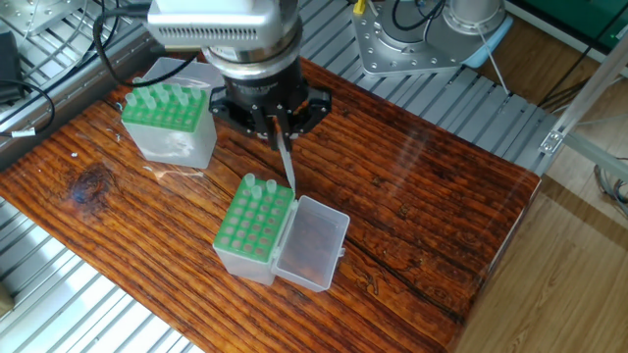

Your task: Transfer all large pipette tips from one holder to another

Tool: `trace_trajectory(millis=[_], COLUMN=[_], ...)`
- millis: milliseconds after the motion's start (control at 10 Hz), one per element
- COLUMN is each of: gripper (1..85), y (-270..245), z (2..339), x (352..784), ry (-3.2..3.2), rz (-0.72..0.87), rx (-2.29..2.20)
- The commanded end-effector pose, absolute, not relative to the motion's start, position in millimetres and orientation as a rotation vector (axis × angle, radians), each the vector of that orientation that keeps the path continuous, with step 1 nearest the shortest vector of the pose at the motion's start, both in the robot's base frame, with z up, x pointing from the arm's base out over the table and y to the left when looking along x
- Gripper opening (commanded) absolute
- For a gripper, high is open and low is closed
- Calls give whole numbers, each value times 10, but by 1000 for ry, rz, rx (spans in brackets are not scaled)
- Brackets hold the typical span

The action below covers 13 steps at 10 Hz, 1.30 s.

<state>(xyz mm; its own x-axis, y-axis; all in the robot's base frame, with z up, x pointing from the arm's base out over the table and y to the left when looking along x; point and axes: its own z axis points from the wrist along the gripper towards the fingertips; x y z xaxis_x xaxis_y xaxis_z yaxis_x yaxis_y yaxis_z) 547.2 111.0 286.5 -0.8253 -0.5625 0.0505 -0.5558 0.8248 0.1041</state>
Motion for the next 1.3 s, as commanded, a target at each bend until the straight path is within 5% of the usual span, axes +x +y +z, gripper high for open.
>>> trace_trajectory(millis=[0,700,1200], gripper=[120,53,67], y=[1064,807,968], z=[2910,2892,3069], x=[5390,5706,5650], ry=[-2939,-3082,-3045], rz=[-158,44,-112], rx=[883,742,817])
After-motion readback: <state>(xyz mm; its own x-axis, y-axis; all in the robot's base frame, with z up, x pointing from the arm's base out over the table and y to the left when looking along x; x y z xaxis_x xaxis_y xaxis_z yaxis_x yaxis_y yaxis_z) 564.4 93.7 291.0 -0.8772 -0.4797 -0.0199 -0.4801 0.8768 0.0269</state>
